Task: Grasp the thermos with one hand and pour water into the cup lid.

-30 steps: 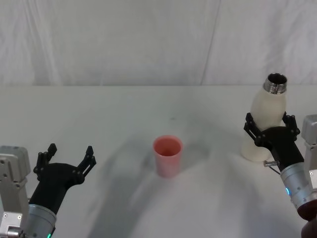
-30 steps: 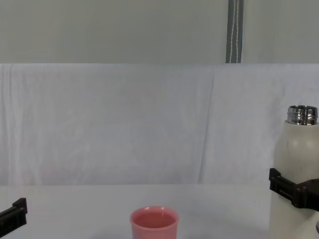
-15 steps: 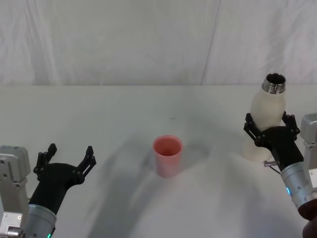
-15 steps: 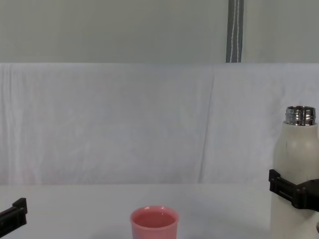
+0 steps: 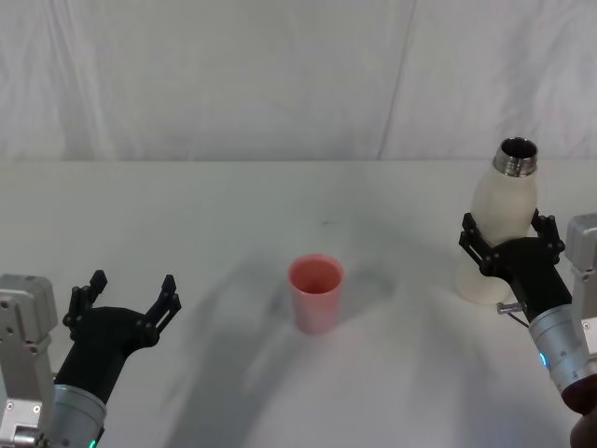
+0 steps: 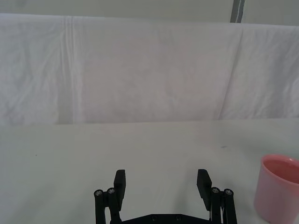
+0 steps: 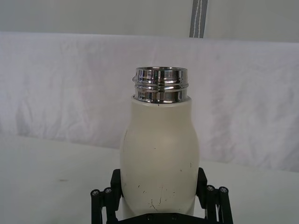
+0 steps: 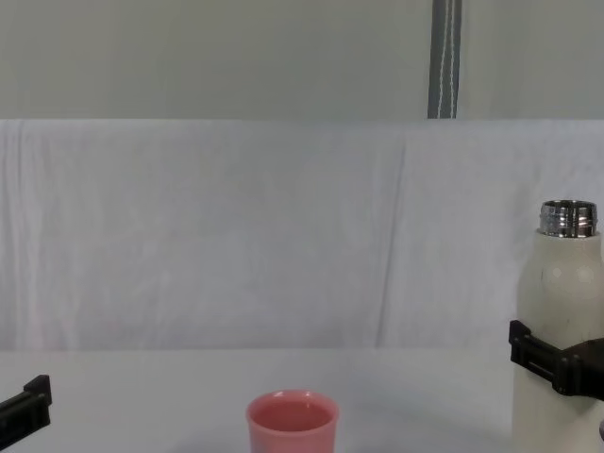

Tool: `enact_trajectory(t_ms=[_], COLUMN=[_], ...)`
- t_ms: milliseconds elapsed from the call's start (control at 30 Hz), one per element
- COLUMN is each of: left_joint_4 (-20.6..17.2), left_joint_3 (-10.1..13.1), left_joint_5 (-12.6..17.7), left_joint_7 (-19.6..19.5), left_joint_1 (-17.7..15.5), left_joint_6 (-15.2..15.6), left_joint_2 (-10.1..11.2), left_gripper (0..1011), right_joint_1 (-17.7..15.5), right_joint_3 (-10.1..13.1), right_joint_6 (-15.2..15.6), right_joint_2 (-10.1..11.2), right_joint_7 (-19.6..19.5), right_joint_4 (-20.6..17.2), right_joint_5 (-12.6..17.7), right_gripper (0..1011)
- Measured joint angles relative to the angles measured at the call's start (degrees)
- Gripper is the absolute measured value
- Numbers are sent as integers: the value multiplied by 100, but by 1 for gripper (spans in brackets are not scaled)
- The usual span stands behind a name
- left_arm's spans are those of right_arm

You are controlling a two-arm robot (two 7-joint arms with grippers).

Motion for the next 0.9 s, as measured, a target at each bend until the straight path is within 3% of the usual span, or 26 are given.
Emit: enact_trajectory(t_ms=[233,333,900], left_joint_4=[0,0,0], left_joint_3=[0,0,0], left_joint_5=[0,0,0], left_joint_7=[0,0,0], left_joint_1=[0,0,0], left_joint_6=[0,0,0], left_joint_2=[0,0,0], left_gripper=[1001,1001,1001], right_joint_1=[0,0,-6], right_joint_3=[0,3,2], right_joint_6=[-3,-8,-9], right_joint_2=[-1,-1,-1], right_joint_7=[0,-2,-1], right_joint_4=[-4,-8,-8], right_joint_5=[1,3,11], right_gripper=[952,1001,1001])
